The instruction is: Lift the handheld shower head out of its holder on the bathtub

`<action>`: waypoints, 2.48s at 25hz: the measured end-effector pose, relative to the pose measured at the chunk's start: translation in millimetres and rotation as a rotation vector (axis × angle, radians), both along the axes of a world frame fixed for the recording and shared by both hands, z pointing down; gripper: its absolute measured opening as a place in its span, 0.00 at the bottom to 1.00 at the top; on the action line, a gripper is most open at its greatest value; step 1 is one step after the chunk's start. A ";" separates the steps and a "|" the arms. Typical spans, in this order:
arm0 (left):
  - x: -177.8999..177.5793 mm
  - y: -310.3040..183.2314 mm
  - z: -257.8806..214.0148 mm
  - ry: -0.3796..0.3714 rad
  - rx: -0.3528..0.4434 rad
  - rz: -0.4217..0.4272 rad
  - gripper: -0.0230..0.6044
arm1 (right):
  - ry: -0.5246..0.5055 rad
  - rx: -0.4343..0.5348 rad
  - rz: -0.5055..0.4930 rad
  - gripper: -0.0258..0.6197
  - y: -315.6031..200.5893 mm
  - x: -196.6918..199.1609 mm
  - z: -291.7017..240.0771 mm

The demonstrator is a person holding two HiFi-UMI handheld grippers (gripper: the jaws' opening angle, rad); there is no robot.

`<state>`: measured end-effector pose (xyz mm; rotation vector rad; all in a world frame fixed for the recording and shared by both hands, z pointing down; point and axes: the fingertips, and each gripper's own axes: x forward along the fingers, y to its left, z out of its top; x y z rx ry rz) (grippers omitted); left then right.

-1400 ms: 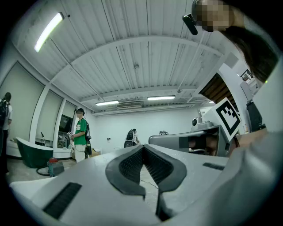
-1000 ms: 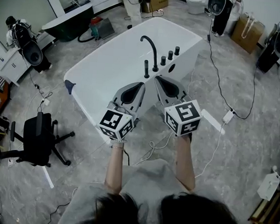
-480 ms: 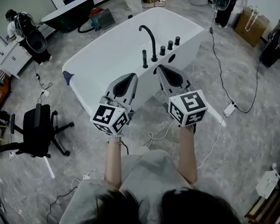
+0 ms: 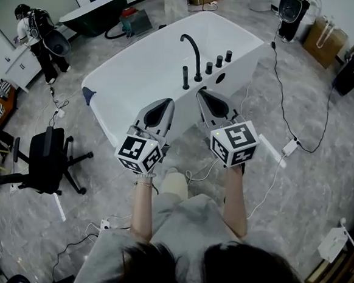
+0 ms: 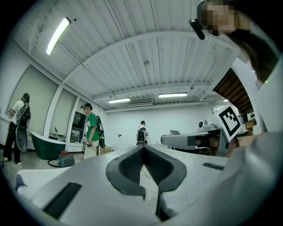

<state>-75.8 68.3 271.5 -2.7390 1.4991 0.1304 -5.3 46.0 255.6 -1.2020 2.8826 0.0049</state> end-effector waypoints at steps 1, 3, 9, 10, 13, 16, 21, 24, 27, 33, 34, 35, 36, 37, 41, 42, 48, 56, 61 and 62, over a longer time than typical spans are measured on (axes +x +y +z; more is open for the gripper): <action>3.6 -3.3 1.1 0.001 -0.002 0.004 0.04 | 0.005 -0.001 -0.001 0.04 -3.0 1.0 1.3; 13.7 -10.0 2.6 0.000 -0.006 0.017 0.04 | 0.007 -0.006 0.000 0.04 -10.9 6.1 2.7; 17.1 -33.7 14.0 0.000 -0.027 0.035 0.04 | 0.019 -0.036 0.002 0.04 -35.5 3.4 17.6; 15.7 -39.5 15.5 0.008 -0.028 0.034 0.04 | 0.027 -0.038 0.000 0.04 -40.4 1.4 19.8; 15.7 -57.2 19.6 0.019 -0.034 0.042 0.04 | 0.043 -0.038 -0.004 0.04 -55.4 -1.9 22.5; 21.6 -74.1 19.9 0.004 -0.030 0.090 0.04 | 0.048 -0.043 0.004 0.04 -73.9 -3.7 24.5; 14.6 -107.3 18.6 -0.017 -0.037 0.135 0.04 | 0.043 -0.051 0.016 0.04 -106.9 -17.9 25.1; 2.5 -127.8 21.0 -0.018 -0.054 0.142 0.04 | 0.041 -0.067 0.023 0.04 -127.5 -30.7 28.6; -7.8 -146.7 25.9 -0.018 -0.075 0.152 0.04 | 0.040 -0.086 0.032 0.04 -147.4 -41.1 33.5; -38.9 -188.3 30.0 -0.022 -0.093 0.173 0.04 | 0.032 -0.101 0.041 0.04 -188.1 -74.8 38.0; -45.0 -195.4 30.6 -0.023 -0.096 0.176 0.04 | 0.034 -0.103 0.042 0.04 -194.1 -81.6 39.4; -50.5 -202.4 30.9 -0.025 -0.099 0.181 0.04 | 0.036 -0.105 0.044 0.04 -200.1 -87.7 40.7; -55.0 -209.6 30.8 -0.025 -0.100 0.186 0.04 | 0.038 -0.107 0.046 0.04 -206.7 -92.7 41.5; -58.7 -217.2 30.6 -0.026 -0.100 0.193 0.04 | 0.038 -0.109 0.050 0.04 -214.2 -96.4 41.7; -67.7 -244.9 36.3 -0.039 -0.108 0.230 0.04 | 0.018 -0.115 0.095 0.04 -245.3 -99.4 43.9; -69.0 -250.0 39.2 -0.039 -0.113 0.239 0.04 | 0.014 -0.118 0.109 0.04 -250.7 -99.1 46.4; -56.8 -277.1 61.6 -0.025 -0.167 0.262 0.04 | 0.057 -0.147 0.135 0.04 -274.7 -90.2 68.1; -22.0 -294.7 75.6 0.005 -0.214 0.193 0.04 | 0.087 -0.189 0.079 0.04 -295.8 -54.3 81.6; -5.7 -300.1 85.5 0.029 -0.236 0.115 0.04 | 0.114 -0.207 0.010 0.04 -302.6 -38.4 93.2; -4.3 -299.8 88.8 0.031 -0.242 0.098 0.04 | 0.121 -0.209 -0.003 0.04 -302.7 -36.2 96.5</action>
